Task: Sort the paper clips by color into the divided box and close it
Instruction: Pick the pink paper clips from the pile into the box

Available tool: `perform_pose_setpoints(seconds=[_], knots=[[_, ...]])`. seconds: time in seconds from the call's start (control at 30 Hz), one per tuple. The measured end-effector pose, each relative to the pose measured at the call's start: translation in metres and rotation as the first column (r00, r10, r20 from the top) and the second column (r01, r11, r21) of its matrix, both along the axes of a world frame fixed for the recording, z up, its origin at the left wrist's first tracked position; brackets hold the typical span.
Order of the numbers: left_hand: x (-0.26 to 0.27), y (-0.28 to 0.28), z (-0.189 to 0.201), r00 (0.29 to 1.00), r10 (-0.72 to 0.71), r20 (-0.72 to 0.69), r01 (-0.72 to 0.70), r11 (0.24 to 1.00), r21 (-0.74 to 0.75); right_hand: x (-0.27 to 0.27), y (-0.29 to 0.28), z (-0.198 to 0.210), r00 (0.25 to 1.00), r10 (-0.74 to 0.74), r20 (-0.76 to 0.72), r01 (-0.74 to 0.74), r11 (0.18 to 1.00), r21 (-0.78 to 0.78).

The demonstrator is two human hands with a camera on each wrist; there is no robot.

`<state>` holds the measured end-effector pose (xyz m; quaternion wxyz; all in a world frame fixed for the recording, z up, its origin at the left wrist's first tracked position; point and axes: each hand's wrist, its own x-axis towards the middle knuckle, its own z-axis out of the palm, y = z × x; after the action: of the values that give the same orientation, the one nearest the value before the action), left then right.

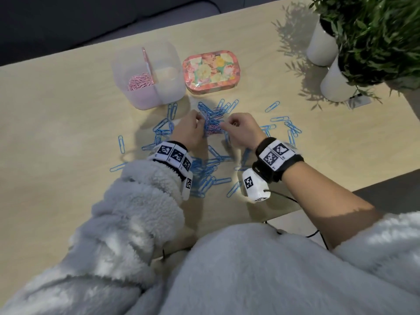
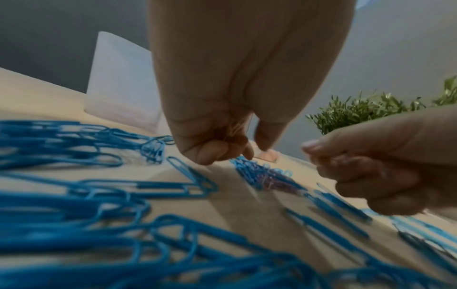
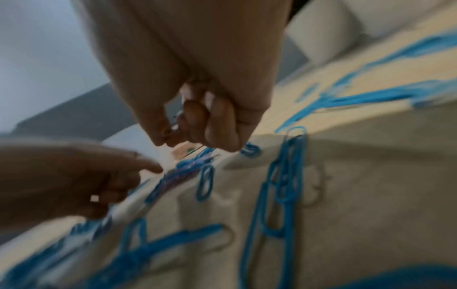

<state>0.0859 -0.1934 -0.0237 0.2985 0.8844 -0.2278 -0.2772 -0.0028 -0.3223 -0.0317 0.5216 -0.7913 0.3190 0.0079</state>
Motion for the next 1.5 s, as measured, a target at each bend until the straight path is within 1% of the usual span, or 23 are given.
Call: perform_pose_setpoints(seconds=[0.03, 0.1, 0.2, 0.27, 0.3, 0.4, 0.47, 0.5, 0.57, 0.63, 0.7, 0.77, 0.83, 0.93, 0.97, 1.07, 1.13, 1.2, 1.27, 1.33, 1.4, 1.43, 1.5], knots=[[-0.001, 0.002, -0.003, 0.999, -0.031, 0.014, 0.031, 0.999, 0.015, 0.004, 0.005, -0.003, 0.996, 0.093, 0.0, -0.093, 0.988, -0.123], [-0.002, 0.006, -0.006, 0.995, -0.085, 0.05, 0.081, 0.995, 0.064, 0.008, 0.014, -0.005, 0.977, 0.209, -0.031, -0.211, 0.953, -0.216], [-0.001, 0.015, -0.009, 0.985, -0.082, 0.155, 0.063, 0.99, 0.125, 0.008, 0.02, -0.009, 0.923, 0.365, -0.125, -0.384, 0.841, -0.381], [0.002, 0.023, -0.009, 0.974, -0.059, 0.218, 0.02, 0.984, 0.176, 0.006, 0.021, -0.009, 0.913, 0.385, -0.139, -0.406, 0.809, -0.425], [0.004, 0.027, -0.01, 0.968, -0.055, 0.245, 0.005, 0.98, 0.197, 0.005, 0.02, -0.008, 0.925, 0.363, -0.11, -0.375, 0.833, -0.408], [0.007, 0.032, -0.008, 0.952, -0.028, 0.306, -0.032, 0.981, 0.189, 0.003, 0.012, -0.004, 0.985, 0.156, 0.074, -0.141, 0.974, -0.177], [0.005, 0.029, -0.004, 0.944, -0.027, 0.33, -0.021, 0.99, 0.141, -0.003, 0.002, 0.001, 0.99, -0.06, 0.126, 0.051, 0.996, 0.07], [0.003, 0.026, -0.002, 0.946, -0.049, 0.321, 0.014, 0.994, 0.112, -0.007, -0.003, 0.004, 0.981, -0.158, 0.111, 0.131, 0.966, 0.223], [-0.003, 0.016, 0.0, 0.954, -0.13, 0.272, 0.119, 0.991, 0.055, -0.015, -0.013, 0.01, 0.958, -0.281, 0.056, 0.221, 0.846, 0.485], [-0.007, 0.006, -0.001, 0.941, -0.223, 0.254, 0.216, 0.975, 0.055, -0.02, -0.021, 0.012, 0.951, -0.31, 0.008, 0.249, 0.777, 0.578], [-0.007, -0.002, -0.007, 0.931, -0.248, 0.268, 0.228, 0.968, 0.104, -0.024, -0.025, 0.013, 0.95, -0.311, -0.022, 0.266, 0.771, 0.579], [-0.006, -0.006, -0.012, 0.933, -0.231, 0.275, 0.195, 0.969, 0.151, -0.025, -0.026, 0.011, 0.949, -0.309, -0.057, 0.293, 0.803, 0.52], [-0.006, -0.007, -0.016, 0.927, -0.254, 0.275, 0.208, 0.96, 0.186, -0.026, -0.025, 0.009, 0.942, -0.324, -0.083, 0.33, 0.86, 0.39], [-0.005, -0.007, -0.019, 0.877, -0.348, 0.333, 0.279, 0.93, 0.238, -0.025, -0.024, 0.01, 0.922, -0.377, -0.084, 0.387, 0.894, 0.225], [-0.005, -0.007, -0.02, 0.856, -0.374, 0.358, 0.298, 0.921, 0.249, -0.024, -0.025, 0.01, 0.911, -0.407, -0.071, 0.412, 0.88, 0.238], [-0.005, -0.004, -0.023, 0.823, -0.42, 0.381, 0.336, 0.902, 0.27, -0.022, -0.028, 0.014, 0.859, -0.511, -0.039, 0.478, 0.771, 0.421], [-0.005, -0.002, -0.024, 0.817, -0.43, 0.383, 0.35, 0.899, 0.264, -0.022, -0.03, 0.017, 0.864, -0.503, -0.027, 0.465, 0.776, 0.426], [-0.005, 0.001, -0.022, 0.842, -0.399, 0.365, 0.339, 0.915, 0.219, -0.024, -0.031, 0.018, 0.9, -0.436, -0.026, 0.424, 0.858, 0.29], [-0.004, 0.006, -0.018, 0.895, -0.329, 0.301, 0.302, 0.944, 0.132, -0.027, -0.033, 0.015, 0.925, -0.378, -0.03, 0.379, 0.917, 0.124], [-0.001, 0.012, -0.013, 0.963, -0.184, 0.197, 0.183, 0.983, 0.021, -0.029, -0.036, 0.008, 0.953, -0.302, -0.028, 0.302, 0.953, 0.026], [0.006, 0.018, -0.009, 0.997, -0.013, 0.074, 0.018, 0.997, -0.077, -0.029, -0.035, 0.002, 0.987, -0.147, -0.064, 0.142, 0.986, -0.084], [0.011, 0.021, -0.008, 0.999, 0.04, 0.032, -0.036, 0.994, -0.099, -0.028, -0.033, 0.002, 0.99, -0.056, -0.13, 0.034, 0.985, -0.168], [0.019, 0.026, -0.008, 0.993, 0.088, -0.078, -0.097, 0.986, -0.133, -0.028, -0.03, 0.003, 0.958, 0.043, -0.284, -0.154, 0.912, -0.379]])
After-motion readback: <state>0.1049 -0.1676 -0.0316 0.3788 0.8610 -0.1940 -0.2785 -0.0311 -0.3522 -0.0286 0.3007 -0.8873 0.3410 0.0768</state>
